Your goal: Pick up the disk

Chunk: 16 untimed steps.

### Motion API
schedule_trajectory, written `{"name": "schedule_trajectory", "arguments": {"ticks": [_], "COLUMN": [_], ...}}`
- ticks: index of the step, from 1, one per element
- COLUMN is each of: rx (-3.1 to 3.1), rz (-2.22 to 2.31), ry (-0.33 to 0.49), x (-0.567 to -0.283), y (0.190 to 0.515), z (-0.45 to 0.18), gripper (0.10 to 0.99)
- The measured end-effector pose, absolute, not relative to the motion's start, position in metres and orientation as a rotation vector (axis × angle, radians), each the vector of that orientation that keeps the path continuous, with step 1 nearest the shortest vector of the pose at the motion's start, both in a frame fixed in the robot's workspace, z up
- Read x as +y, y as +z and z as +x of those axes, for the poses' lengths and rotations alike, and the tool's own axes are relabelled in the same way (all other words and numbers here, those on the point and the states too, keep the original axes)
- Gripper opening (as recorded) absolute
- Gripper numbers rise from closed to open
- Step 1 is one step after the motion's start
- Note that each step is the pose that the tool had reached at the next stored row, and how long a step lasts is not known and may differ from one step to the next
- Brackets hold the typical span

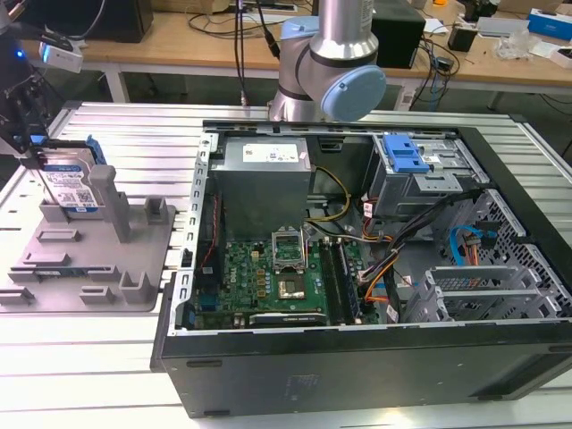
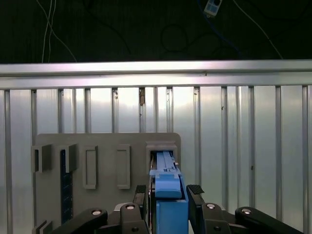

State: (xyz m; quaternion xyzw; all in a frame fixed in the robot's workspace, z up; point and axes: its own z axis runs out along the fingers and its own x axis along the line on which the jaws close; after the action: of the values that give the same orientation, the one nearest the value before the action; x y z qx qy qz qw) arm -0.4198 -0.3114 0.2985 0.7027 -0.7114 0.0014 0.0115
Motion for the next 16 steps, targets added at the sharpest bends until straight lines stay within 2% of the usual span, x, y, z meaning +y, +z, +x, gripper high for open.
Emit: {"name": "schedule_trajectory", "arguments": {"ticks": [6, 8, 9, 10, 16], "rx": [-2.219, -2.219, -2.219, -2.219, -2.219], "rz": [2.191, 2.191, 2.191, 2.191, 2.191], "ry": [0.004, 0.004, 0.004, 0.004, 0.004], "x": [-0.3114, -0.3115, -0.3114, -0.3114, -0.3114], "y": [0.2985, 0.2984, 0.2983, 0.2982, 0.298], "z": [-0.4198, -0.4198, -0.4198, -0.4198, -0.4198], "gripper": [0.455, 0.443, 0.376, 0.365, 0.365]}}
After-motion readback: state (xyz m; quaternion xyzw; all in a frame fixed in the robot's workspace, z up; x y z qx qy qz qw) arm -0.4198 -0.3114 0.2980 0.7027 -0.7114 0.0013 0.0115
